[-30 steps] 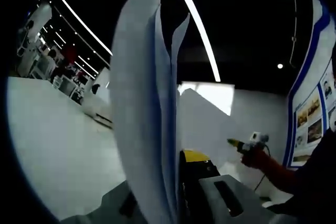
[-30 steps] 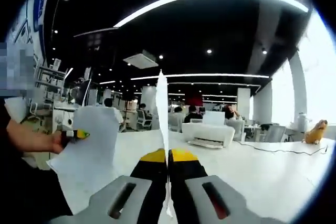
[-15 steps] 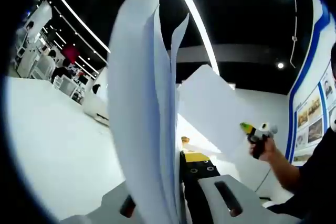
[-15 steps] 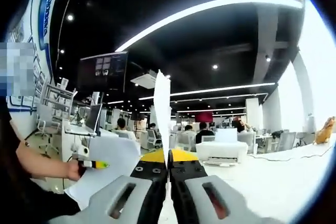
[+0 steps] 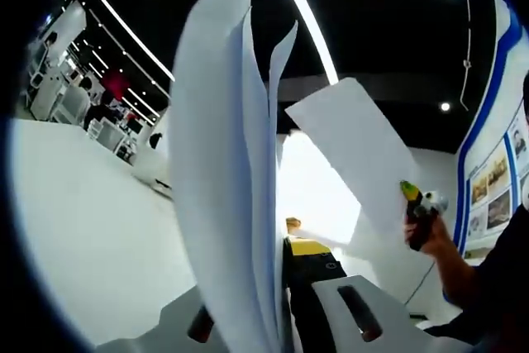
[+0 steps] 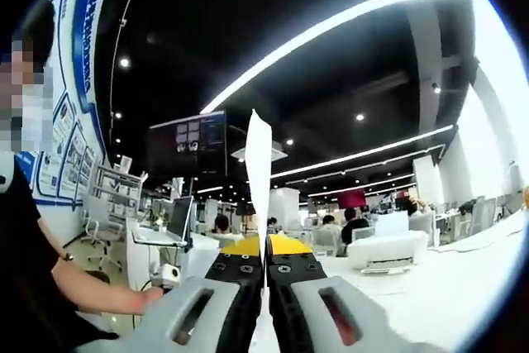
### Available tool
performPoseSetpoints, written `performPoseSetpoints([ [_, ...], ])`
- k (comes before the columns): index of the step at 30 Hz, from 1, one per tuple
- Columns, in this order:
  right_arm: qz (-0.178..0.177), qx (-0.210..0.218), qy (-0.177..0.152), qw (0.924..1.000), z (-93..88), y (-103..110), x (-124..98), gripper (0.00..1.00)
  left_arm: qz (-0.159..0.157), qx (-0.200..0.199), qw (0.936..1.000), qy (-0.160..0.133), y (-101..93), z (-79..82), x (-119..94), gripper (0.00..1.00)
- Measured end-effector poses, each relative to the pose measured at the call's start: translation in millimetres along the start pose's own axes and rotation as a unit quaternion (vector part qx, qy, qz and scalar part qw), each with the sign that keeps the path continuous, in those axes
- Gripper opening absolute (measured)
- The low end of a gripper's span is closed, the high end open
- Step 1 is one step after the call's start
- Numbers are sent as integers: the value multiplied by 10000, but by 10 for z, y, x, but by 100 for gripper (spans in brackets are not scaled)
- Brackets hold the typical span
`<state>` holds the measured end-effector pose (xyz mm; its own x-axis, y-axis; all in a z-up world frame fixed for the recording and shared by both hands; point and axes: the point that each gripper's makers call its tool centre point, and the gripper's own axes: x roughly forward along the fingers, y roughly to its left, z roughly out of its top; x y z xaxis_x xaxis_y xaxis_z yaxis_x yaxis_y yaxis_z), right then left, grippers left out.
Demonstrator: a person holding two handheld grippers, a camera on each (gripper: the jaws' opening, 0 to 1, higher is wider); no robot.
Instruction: Organize the stack of printing papers by aligning and flattening the scattered papers on the table
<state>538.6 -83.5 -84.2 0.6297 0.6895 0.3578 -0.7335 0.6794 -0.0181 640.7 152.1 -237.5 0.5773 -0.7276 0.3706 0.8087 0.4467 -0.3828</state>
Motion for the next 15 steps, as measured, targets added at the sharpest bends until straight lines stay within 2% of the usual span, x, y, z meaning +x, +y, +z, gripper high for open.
performPoseSetpoints([
  [6,185,276,-31,9994,-147,178,45,0,-4,-37,10000,-58,8,16,-3,6],
  [8,210,340,-53,9992,-177,199,45,0,-1,-83,9999,-132,17,40,-17,6],
  [15,485,816,-69,9955,-448,349,88,0,32,-318,9985,-434,72,135,-67,6],
])
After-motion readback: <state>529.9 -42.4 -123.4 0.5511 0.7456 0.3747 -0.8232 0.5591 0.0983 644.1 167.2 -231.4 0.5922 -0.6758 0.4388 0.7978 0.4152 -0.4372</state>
